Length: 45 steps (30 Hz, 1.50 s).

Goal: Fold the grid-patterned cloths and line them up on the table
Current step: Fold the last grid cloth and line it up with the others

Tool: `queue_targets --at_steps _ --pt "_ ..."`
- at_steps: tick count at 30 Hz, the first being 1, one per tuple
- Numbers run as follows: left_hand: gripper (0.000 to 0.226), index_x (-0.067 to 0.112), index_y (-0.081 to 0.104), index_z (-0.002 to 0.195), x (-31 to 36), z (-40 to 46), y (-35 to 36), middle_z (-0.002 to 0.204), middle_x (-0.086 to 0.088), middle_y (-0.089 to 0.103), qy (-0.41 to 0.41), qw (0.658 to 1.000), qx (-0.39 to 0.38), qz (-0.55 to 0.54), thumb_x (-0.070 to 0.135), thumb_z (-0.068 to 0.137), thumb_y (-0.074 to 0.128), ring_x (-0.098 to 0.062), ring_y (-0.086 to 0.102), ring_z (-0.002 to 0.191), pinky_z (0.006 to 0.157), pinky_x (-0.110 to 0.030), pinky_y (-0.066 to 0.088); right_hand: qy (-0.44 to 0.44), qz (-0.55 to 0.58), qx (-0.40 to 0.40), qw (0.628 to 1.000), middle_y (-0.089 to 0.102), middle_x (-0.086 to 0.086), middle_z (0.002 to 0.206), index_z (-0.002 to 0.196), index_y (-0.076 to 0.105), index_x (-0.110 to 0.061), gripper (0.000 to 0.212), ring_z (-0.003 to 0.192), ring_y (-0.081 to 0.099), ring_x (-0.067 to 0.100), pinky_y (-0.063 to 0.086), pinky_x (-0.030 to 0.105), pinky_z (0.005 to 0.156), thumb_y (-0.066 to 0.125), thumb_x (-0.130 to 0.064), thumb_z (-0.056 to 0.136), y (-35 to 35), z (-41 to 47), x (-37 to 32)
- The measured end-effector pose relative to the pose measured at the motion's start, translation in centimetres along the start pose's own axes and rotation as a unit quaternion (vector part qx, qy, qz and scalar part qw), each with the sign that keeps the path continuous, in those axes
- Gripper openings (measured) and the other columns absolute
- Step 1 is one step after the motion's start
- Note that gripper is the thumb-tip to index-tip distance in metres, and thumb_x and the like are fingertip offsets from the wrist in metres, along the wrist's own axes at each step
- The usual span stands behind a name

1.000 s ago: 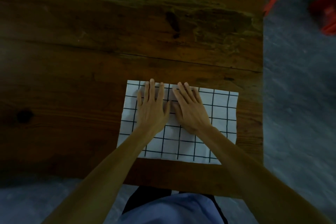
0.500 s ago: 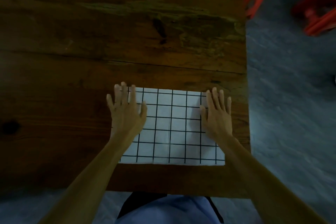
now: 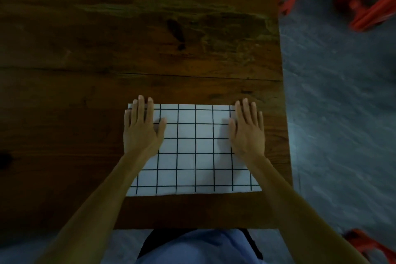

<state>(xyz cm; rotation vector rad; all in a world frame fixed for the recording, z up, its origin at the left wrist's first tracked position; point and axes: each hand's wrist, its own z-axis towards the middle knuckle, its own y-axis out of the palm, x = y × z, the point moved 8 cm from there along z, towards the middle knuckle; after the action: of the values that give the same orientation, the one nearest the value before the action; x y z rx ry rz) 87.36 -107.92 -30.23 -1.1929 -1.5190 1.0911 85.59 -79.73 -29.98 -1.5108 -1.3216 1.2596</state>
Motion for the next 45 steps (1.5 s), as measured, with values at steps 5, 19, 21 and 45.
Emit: queue_targets --at_steps 5,19,21,45 --pt "0.064 0.01 0.012 0.149 2.7 -0.1 -1.3 0.157 -0.015 0.004 0.016 0.999 0.024 -0.013 0.046 0.098 0.023 -0.027 -0.003 0.144 0.116 -0.049 0.0 -0.024 0.015 0.019 0.999 0.005 0.009 0.16 0.152 0.013 -0.013 0.062 0.146 -0.008 0.024 -0.011 0.043 0.117 0.007 -0.044 0.098 -1.0 0.0 -3.5" --pt "0.073 0.014 0.01 0.15 -0.9 -0.8 -0.5 0.158 -0.011 0.008 -0.011 1.0 -0.004 0.0 0.059 0.093 0.013 -0.026 0.002 0.145 0.116 -0.047 -0.002 0.021 0.017 0.009 1.0 0.011 0.003 0.161 0.152 0.015 -0.023 0.061 0.146 -0.007 0.016 -0.004 0.043 0.119 0.006 -0.049 0.097 -0.2 -1.5 0.5" --pt "0.07 0.01 0.016 0.149 0.5 -0.7 -1.1 0.156 -0.016 0.012 -0.034 0.999 0.008 0.011 0.054 0.095 0.021 -0.03 0.005 0.145 0.115 -0.05 0.002 0.04 0.01 0.022 0.999 0.017 0.007 0.159 0.15 0.023 -0.019 0.061 0.147 -0.001 0.021 -0.006 0.044 0.119 0.013 -0.048 0.097 -0.8 -1.5 -0.4" --pt "0.057 0.014 0.015 0.149 7.6 -1.1 -0.9 0.157 -0.014 0.009 0.117 0.993 0.009 -0.025 0.038 0.097 0.021 -0.025 -0.001 0.143 0.114 -0.041 -0.001 -0.113 0.066 0.011 0.991 0.011 0.009 0.16 0.151 0.019 -0.013 0.062 0.146 -0.007 0.021 -0.008 0.038 0.117 0.005 -0.043 0.098 -0.4 -0.7 -7.4"
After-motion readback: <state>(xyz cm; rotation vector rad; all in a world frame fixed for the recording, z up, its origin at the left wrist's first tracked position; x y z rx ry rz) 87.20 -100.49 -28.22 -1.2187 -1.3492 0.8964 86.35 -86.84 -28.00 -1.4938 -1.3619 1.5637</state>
